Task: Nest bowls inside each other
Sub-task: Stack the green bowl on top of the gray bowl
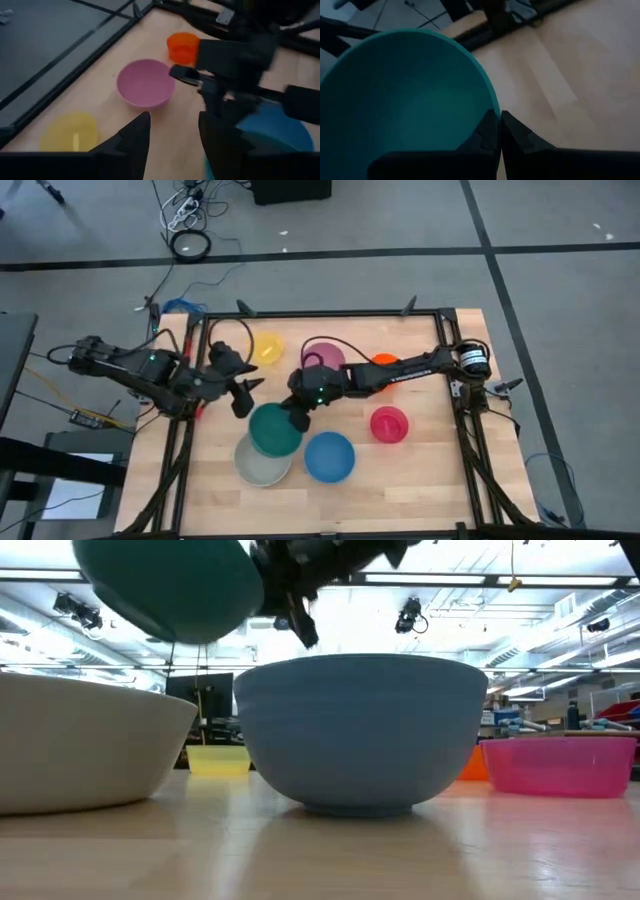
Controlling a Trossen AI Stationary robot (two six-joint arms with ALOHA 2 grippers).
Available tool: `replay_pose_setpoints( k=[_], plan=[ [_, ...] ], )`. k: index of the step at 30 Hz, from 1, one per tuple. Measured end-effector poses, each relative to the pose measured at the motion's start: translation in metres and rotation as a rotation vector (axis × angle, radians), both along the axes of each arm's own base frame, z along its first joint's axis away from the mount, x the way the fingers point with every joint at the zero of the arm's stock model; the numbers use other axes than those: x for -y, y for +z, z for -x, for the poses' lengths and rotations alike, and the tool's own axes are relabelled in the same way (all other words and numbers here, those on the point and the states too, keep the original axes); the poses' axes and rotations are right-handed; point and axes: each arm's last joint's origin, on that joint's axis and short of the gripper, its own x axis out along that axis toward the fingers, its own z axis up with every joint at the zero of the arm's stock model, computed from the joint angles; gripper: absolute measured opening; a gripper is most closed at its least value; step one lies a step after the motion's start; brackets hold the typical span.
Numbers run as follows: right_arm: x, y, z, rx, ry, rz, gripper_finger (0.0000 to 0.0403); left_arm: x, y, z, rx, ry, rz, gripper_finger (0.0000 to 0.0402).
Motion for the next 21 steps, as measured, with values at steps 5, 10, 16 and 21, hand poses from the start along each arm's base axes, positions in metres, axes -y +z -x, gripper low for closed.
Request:
replay_pose_setpoints(
  k=[5,10,16,21],
  plan=[
    [-0.009,0.007,-0.001,0.022,0.008,0.036,0.0,-0.003,0.01,0.006,0.089,0.04,-0.015,0.0176],
    [-0.012,-0.014,-0.01,-0.01,0.005,0.048,0.0,-0.006,0.02,0.01,0.16,0.041,-0.078,0.0176],
    [-0.017,-0.037,-0.021,-0.044,0.031,0.028,0.0,-0.007,0.023,0.011,0.18,0.043,-0.104,0.0177],
    [-0.024,-0.053,-0.033,-0.085,0.064,0.037,0.0001,-0.007,0.023,0.011,0.176,0.043,-0.105,0.0177]
  ],
)
